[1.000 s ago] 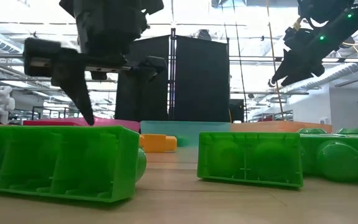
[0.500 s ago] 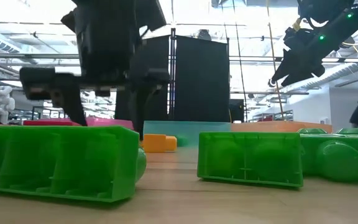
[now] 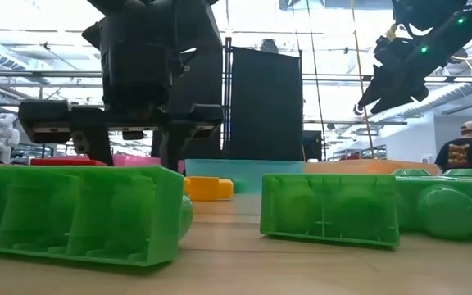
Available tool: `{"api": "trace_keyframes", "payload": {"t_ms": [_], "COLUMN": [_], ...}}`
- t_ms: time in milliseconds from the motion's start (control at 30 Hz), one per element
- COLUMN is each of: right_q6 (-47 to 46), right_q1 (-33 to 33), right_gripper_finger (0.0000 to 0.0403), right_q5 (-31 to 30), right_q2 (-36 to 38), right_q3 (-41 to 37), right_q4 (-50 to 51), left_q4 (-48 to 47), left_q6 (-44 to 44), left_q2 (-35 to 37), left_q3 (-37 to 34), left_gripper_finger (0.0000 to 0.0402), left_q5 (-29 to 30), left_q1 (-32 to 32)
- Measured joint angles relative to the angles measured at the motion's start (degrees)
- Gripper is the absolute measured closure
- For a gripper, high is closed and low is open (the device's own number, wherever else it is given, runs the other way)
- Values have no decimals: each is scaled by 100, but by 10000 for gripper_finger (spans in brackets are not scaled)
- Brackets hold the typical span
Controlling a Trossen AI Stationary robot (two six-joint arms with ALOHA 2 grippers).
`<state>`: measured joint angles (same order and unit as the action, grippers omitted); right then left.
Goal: Sort blocks
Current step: Put the red game piece into the red bin
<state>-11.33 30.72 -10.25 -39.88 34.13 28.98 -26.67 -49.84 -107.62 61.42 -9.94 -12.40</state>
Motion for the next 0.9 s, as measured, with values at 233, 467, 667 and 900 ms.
{"api": "trace_keyframes", "payload": {"t_ms": [233, 467, 667, 900], "right_q6": [2, 2, 1, 1], "right_q1": [-2, 0, 0, -2], "right_gripper_finger": [88, 88, 88, 88], "right_q5": [-27, -28, -27, -23], "right_q2": [-2, -2, 0, -1], "right_q3": [0, 2, 2, 2], "right_q4": [2, 1, -1, -3], "left_q4": [-17, -205, -464, -785], "left_q6": [927, 2355, 3343, 4179], "left_q2": [-37, 89, 725, 1903], "left_q3": [267, 438, 568, 582], "left_gripper_finger": [246, 276, 297, 343], "left_q5": [93, 250, 399, 1468], "left_q1": [79, 419, 824, 1483]}}
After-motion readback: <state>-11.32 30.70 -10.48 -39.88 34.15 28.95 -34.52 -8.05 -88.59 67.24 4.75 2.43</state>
